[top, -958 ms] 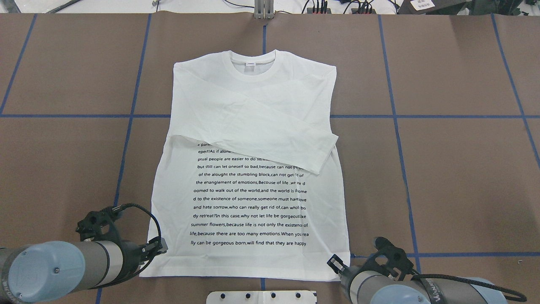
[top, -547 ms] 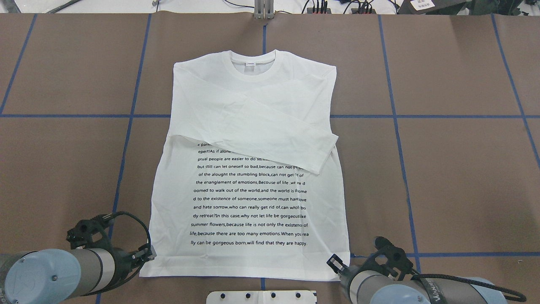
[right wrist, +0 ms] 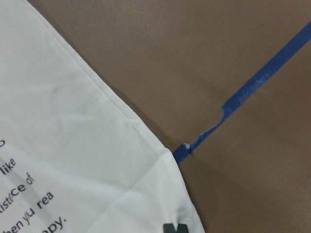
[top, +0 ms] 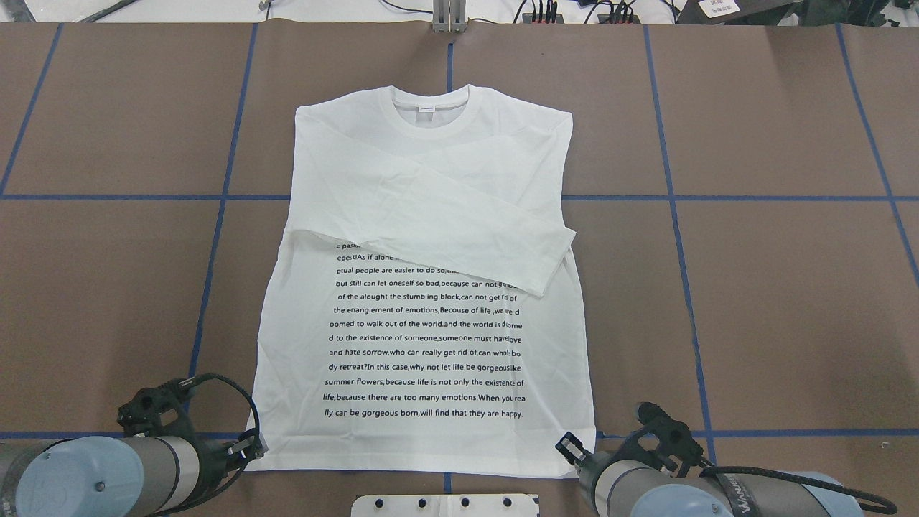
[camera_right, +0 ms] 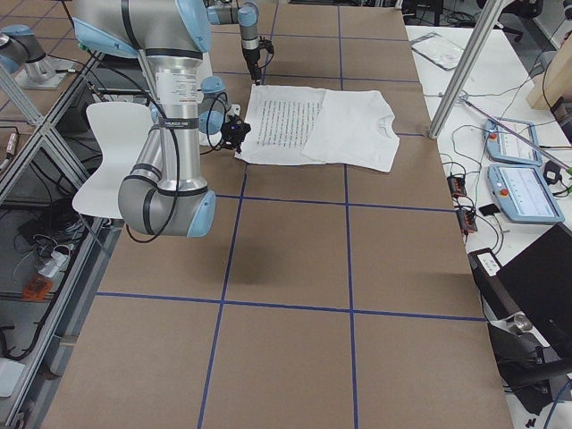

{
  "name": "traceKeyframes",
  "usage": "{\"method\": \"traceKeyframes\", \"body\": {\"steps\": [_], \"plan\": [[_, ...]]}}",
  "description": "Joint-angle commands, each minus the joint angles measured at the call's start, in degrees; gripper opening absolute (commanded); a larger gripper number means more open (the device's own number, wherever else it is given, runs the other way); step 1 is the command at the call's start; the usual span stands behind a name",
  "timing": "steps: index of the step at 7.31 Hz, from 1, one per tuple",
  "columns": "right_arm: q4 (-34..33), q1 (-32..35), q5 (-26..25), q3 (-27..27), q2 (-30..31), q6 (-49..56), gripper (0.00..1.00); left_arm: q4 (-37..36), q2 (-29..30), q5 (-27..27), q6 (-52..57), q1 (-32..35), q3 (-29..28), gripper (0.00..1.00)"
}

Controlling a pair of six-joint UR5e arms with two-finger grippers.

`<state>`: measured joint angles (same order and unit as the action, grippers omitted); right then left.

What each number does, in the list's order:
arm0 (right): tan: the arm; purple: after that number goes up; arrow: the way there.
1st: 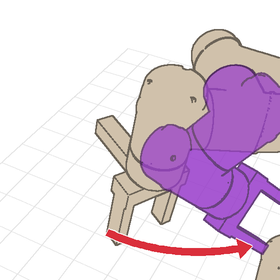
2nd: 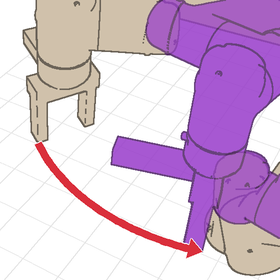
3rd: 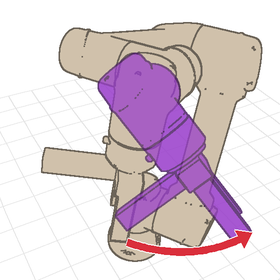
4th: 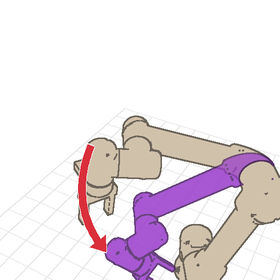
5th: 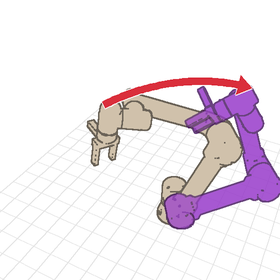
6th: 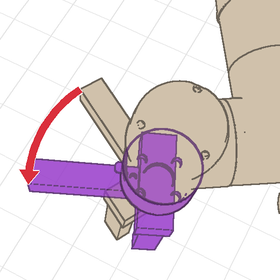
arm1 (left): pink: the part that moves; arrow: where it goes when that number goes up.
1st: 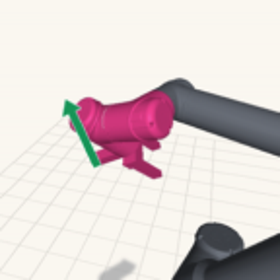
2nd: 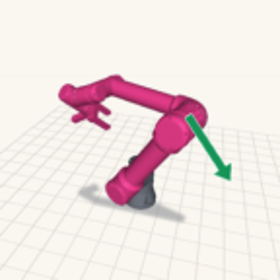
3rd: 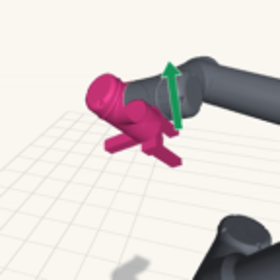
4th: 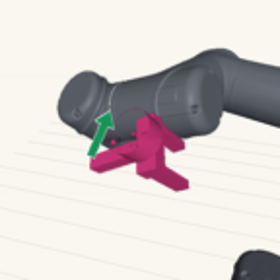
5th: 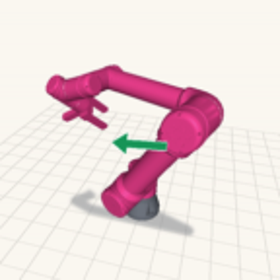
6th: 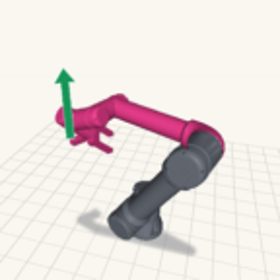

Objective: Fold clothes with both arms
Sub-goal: 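Grasp the bottom hem corners with both grippers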

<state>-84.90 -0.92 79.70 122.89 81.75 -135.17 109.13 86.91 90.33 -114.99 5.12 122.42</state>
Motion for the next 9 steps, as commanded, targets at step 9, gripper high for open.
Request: {"method": "traceKeyframes", "body": {"steps": [9], "plan": [[0.0,-0.05,0.01,0.24,0.08,-0.09,0.0,0.73,0.54,0.29,-0.15,-0.64,-1.92,0.38]]}}
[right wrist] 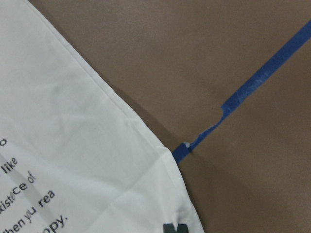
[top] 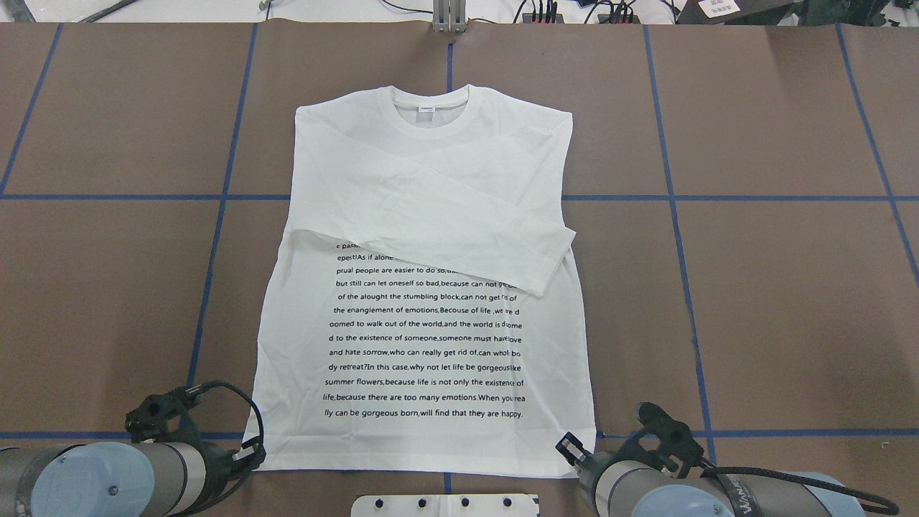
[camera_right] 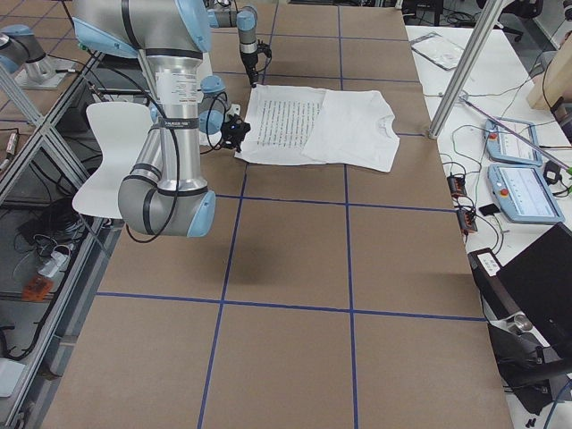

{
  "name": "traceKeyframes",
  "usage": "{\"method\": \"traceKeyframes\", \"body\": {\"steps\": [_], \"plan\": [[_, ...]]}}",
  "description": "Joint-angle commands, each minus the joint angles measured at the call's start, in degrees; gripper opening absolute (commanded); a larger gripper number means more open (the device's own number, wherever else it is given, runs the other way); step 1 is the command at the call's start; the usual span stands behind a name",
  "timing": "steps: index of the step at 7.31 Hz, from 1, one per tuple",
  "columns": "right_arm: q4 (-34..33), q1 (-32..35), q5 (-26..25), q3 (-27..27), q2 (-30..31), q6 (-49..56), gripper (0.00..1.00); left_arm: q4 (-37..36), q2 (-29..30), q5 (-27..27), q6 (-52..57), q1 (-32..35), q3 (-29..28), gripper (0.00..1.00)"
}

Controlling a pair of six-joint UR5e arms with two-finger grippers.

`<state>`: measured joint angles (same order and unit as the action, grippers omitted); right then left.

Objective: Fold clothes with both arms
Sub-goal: 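Grasp the bottom hem corners with both grippers, then lift the hem with both grippers and fold it toward the collar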

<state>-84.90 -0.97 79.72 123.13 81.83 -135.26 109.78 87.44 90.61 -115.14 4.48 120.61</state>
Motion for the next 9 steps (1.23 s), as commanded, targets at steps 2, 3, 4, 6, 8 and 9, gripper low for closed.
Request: {"method": "traceKeyframes", "body": {"steps": [2,3,4,6,8,9], "plan": [[0.0,0.0,0.0,0.0,0.0,0.0,0.0,0.09,0.1,0.09,-0.09,0.0,0.15,0.0],[0.0,0.0,0.0,0.0,0.0,0.0,0.0,-0.09,0.02,0.09,-0.09,0.09,0.59,0.0],[0.0,0.0,0.0,0.0,0.0,-0.09,0.0,-0.35,0.02,0.09,-0.09,0.17,1.29,0.0],[-0.09,0.26,0.0,1.75,0.35,-0.09,0.0,-0.62,-0.07,1.74,-0.44,0.26,4.71,0.0],[-0.52,2.36,-0.17,4.73,1.23,0.08,0.0,-0.97,0.19,1.85,-0.53,1.14,10.49,0.0],[-2.53,4.55,-0.09,6.58,0.88,0.87,0.0,-1.05,1.84,2.02,-0.27,4.36,11.04,0.0]]}}
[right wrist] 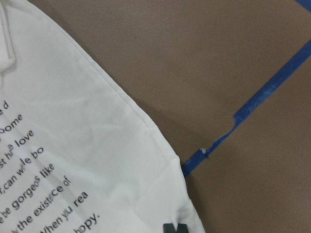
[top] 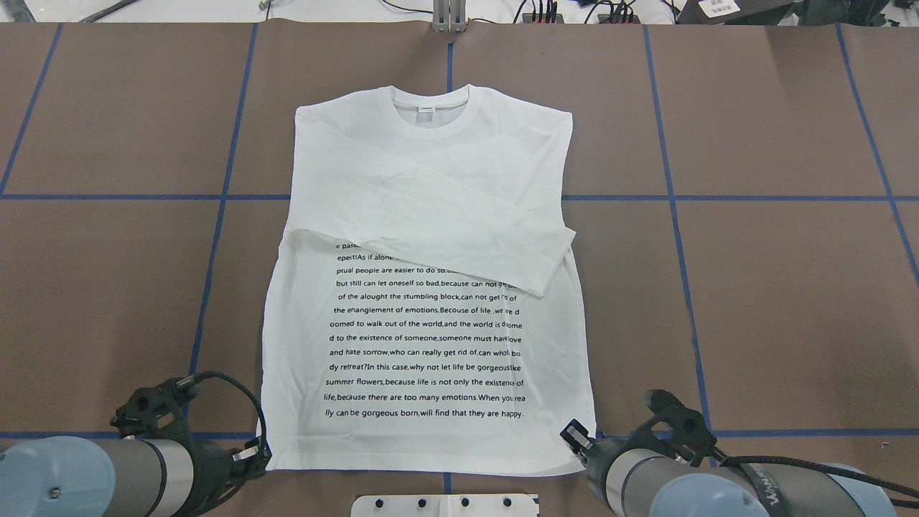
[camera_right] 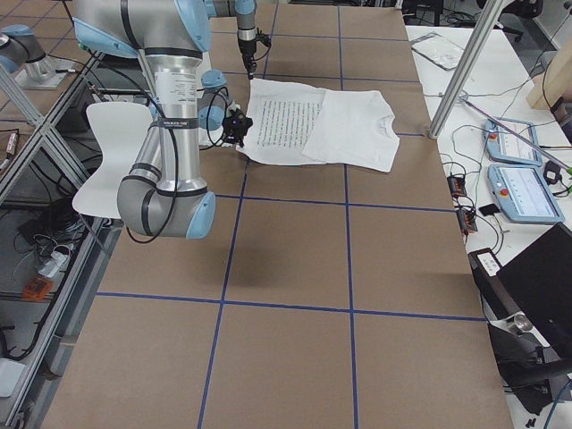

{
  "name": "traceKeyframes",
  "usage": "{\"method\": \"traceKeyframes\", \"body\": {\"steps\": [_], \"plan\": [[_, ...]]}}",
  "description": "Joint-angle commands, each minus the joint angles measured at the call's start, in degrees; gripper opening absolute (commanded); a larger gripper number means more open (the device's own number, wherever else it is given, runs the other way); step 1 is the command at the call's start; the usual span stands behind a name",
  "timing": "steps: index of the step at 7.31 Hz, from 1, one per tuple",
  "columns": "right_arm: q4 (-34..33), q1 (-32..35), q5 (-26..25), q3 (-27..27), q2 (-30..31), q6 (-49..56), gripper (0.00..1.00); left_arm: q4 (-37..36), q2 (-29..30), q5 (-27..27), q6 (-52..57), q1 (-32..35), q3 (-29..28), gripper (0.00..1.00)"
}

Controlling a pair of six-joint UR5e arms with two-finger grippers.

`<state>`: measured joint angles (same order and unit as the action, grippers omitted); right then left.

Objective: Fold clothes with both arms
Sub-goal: 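Lift the hem with both grippers and fold it toward the collar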

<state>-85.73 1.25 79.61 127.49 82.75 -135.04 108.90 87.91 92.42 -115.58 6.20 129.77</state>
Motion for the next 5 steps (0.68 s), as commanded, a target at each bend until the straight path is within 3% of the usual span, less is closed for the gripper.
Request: {"method": "traceKeyframes", "body": {"steps": [1,4,5], "plan": [[-2.67,5.05,0.02,3.28,-0.22,1.61,0.0,-0.62,5.39,3.26,1.14,8.77,1.45,0.0],[-2.86,12.01,0.72,2.86,-1.97,11.17,0.0,-1.94,13.66,11.79,9.46,26.36,-4.4,0.0],[-3.56,15.51,1.59,2.51,-3.55,15.55,0.0,-2.02,15.26,16.17,17.67,31.02,-7.05,0.0]]}}
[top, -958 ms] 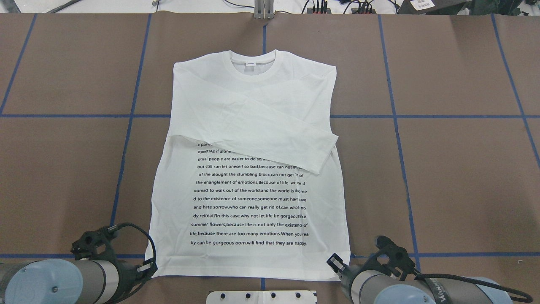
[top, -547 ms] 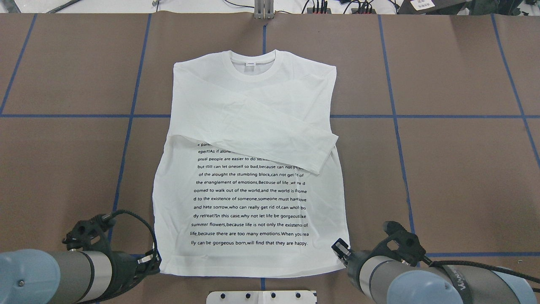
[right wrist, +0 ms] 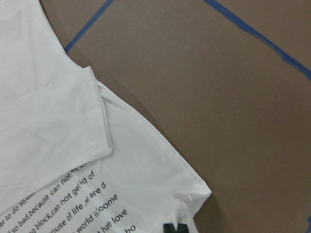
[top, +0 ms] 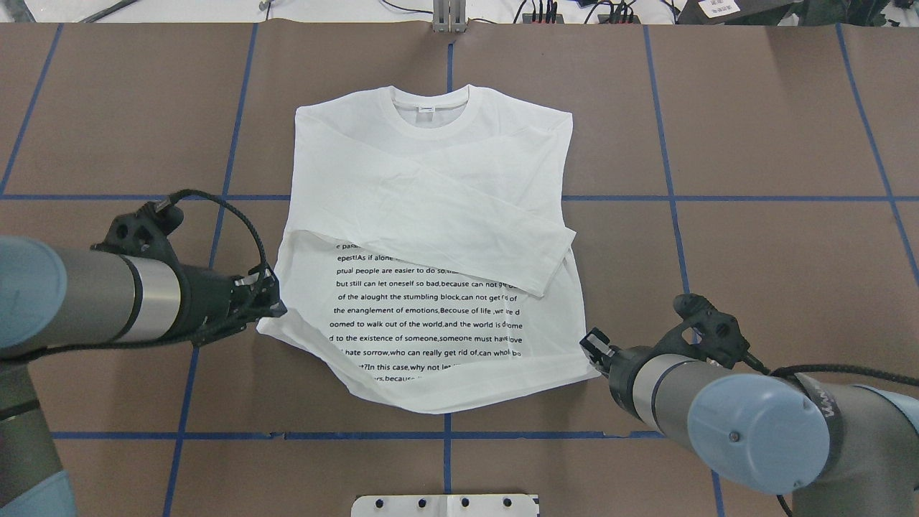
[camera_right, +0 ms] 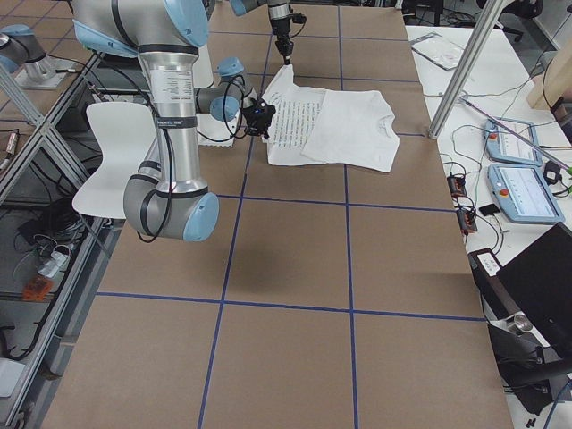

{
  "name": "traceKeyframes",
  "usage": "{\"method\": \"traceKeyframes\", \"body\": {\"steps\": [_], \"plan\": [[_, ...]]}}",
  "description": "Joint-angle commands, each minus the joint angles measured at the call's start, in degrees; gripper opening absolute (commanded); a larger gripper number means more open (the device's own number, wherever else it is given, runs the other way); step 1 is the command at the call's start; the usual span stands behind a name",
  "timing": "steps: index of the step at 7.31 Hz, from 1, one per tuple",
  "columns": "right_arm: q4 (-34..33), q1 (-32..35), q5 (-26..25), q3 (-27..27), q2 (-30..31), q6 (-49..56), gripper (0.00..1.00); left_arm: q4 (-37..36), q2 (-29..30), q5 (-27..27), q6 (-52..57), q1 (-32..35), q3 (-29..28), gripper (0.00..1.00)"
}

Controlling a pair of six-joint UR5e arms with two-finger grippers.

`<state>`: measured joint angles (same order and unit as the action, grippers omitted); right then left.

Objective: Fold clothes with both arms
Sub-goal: 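Lift the hem with both grippers and fold it toward the collar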

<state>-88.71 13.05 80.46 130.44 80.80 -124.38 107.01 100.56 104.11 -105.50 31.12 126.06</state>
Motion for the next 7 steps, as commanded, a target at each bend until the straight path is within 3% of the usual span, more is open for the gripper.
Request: {"method": "traceKeyframes", "body": {"steps": [1,2,4,7], "plan": [[-1.03,8.52,4.84,-2.1,-3.52,7.2,0.0,-0.05,4.19,5.13,13.68,9.1,-6.41,0.0],[-1.03,13.01,8.71,-7.17,-7.46,10.09,0.0,-0.05,7.25,5.14,14.61,11.57,-10.44,0.0],[-0.68,20.84,11.73,-17.55,-14.24,17.21,0.0,1.7,13.58,5.14,15.49,15.27,-19.84,0.0],[-0.24,29.46,16.73,-30.98,-23.54,22.94,0.0,11.27,16.15,4.96,18.31,18.71,-31.71,0.0]]}}
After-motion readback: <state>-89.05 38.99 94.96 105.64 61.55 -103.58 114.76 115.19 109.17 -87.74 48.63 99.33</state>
